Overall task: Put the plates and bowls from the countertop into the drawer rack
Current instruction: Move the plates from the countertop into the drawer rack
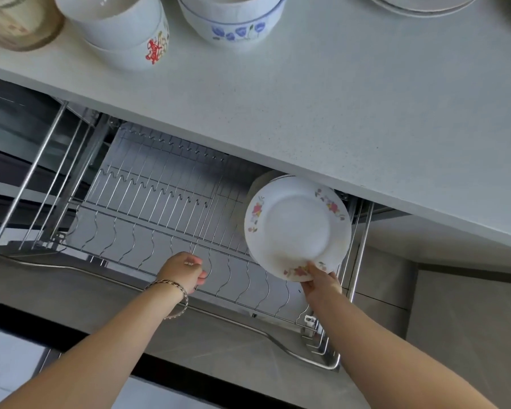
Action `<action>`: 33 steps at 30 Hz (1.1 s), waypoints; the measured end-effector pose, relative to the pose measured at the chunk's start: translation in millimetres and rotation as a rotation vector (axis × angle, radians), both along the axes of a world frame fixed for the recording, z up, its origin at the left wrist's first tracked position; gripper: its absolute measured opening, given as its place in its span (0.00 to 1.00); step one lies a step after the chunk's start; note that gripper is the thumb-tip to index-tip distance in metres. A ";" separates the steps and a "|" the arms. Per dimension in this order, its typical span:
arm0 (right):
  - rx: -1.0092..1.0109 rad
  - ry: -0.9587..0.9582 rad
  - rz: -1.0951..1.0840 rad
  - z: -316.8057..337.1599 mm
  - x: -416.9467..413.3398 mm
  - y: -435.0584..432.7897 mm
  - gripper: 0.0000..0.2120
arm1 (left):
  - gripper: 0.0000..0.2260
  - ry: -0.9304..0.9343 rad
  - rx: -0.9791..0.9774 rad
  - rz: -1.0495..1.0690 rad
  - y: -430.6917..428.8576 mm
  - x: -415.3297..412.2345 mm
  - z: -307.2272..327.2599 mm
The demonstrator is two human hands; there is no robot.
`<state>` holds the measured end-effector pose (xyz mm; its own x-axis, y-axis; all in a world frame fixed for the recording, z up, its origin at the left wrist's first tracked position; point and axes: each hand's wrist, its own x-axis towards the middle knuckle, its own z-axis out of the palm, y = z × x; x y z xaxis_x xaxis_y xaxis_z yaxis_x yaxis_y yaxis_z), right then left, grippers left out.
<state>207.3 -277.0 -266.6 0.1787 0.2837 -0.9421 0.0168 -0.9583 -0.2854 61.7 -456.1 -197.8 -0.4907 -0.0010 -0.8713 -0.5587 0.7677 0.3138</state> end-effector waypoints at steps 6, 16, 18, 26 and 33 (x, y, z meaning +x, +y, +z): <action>0.023 -0.183 0.169 2.5 -14.9 1.7 0.23 | 0.09 0.015 0.006 -0.041 1.4 -0.1 -1.5; -0.129 -0.269 0.908 -24.7 -11.0 15.8 0.20 | 0.12 -0.012 -0.002 -0.088 3.9 11.0 -8.8; -0.058 -0.304 0.947 -20.6 -9.8 23.9 0.21 | 0.13 -0.008 -0.004 -0.103 4.7 11.2 -7.6; 0.003 -0.173 1.337 41.3 10.5 40.3 0.12 | 0.10 0.023 -0.024 -0.303 35.4 26.4 26.1; 0.461 -0.130 1.753 171.8 37.8 132.0 0.17 | 0.09 0.137 0.103 -0.479 151.2 44.4 100.1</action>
<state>245.1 -145.0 -94.7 -0.5223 0.4089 -0.7483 0.8484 0.3374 -0.4078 106.1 -304.9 -97.8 -0.5247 0.3349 -0.7826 -0.0999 0.8888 0.4473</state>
